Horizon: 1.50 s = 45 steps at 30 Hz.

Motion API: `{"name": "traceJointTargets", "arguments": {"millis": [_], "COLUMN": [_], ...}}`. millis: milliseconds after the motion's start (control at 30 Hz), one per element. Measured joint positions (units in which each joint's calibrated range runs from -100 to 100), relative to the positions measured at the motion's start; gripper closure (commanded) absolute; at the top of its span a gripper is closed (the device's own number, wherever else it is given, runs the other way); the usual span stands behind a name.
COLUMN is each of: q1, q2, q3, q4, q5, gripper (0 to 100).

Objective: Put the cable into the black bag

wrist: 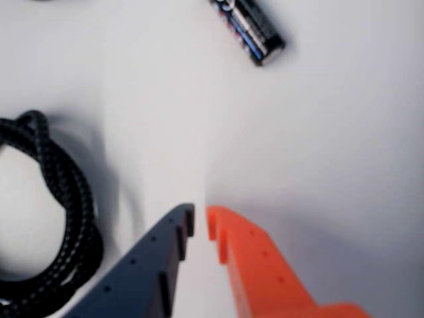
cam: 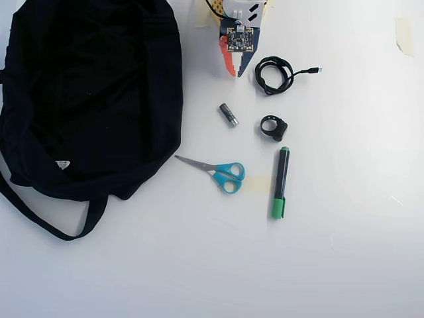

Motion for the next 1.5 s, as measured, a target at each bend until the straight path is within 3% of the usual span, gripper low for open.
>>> {"name": "traceJointTargets", "arguments": {"millis": [133, 300, 667, 833, 1200, 1500], "q1": [0.00, -0.96, -6.02, -6.10, -5.88, -5.36], "q2": [0.17, 5.15, 37.11, 52.55, 83.60, 97.14], "q3": [0.08, 0.08, -6.21, -15.57, -51.57, -87.19], "q4": [-5.84, -22.50, -80.81, -98.84, -98.75, -65.44], "q5": [0.00, -0.05, -0.05, -0.05, 0.05, 0.05], "gripper": [98, 98, 98, 98, 98, 98]}}
